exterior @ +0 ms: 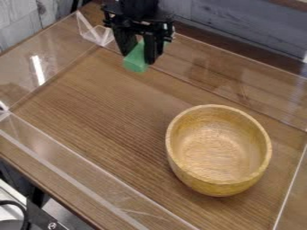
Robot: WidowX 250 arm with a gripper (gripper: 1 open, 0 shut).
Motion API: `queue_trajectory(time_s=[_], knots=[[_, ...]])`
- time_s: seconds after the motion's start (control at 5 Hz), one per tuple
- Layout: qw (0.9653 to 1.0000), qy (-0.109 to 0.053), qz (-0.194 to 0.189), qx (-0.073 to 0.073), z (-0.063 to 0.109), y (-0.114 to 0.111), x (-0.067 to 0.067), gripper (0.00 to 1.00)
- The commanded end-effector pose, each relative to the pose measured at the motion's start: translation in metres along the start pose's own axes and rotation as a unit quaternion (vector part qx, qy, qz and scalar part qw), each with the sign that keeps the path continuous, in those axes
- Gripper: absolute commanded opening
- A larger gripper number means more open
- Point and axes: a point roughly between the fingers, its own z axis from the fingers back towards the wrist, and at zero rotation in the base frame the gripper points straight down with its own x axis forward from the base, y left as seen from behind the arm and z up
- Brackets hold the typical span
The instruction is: Remove the green block from inside the brown bowl and put it on the table
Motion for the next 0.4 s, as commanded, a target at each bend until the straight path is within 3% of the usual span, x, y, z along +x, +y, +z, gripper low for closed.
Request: queue_trajectory(time_s=[0.0,0.2], knots=[[0.9996,-0.024,-0.011,0.006,0.0068,0.0028,0.008,0.0],[0.9996,-0.022,-0.016,0.006,0.0027,0.0027,0.0081,0.0]])
